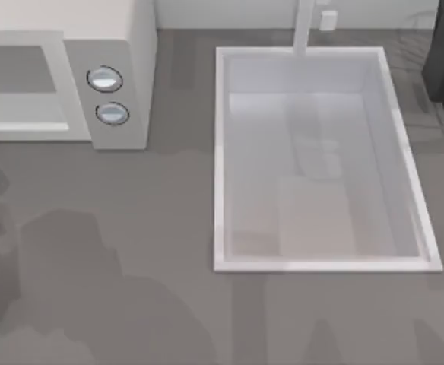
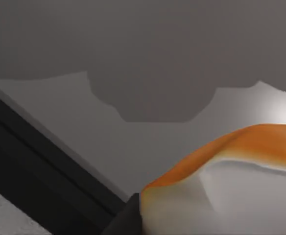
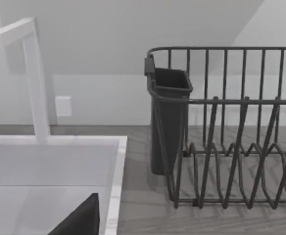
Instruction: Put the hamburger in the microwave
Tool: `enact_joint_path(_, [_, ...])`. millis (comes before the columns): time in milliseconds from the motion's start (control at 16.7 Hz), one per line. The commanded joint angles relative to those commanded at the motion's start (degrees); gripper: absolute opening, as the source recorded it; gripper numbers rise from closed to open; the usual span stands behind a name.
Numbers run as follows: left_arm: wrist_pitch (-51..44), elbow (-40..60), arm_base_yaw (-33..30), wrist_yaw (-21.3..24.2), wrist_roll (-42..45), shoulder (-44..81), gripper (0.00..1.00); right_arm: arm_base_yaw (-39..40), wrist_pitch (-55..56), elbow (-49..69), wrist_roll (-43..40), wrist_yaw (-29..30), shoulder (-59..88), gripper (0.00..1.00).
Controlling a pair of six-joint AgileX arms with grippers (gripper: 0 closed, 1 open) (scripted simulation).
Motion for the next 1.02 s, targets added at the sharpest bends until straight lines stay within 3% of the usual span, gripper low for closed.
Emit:
enact_joint_path(240, [18.08,-1.71,-1.24,2.40,-10.66,4.89,0.00,0.00,0.00,0.00,0.00,0.00,0.00,1.00])
enact_joint_path(780, [74.24,-9.04,-5.93,9.43,-42.29,17.08,0.00,0.00,0.00,0.00,0.00,0.00,0.00,1.00])
enact_joint_path(1020, [92.38,-12.58,-7.50,11.81,-54.78,20.96,0.00,0.00,0.00,0.00,0.00,0.00,0.00,1.00])
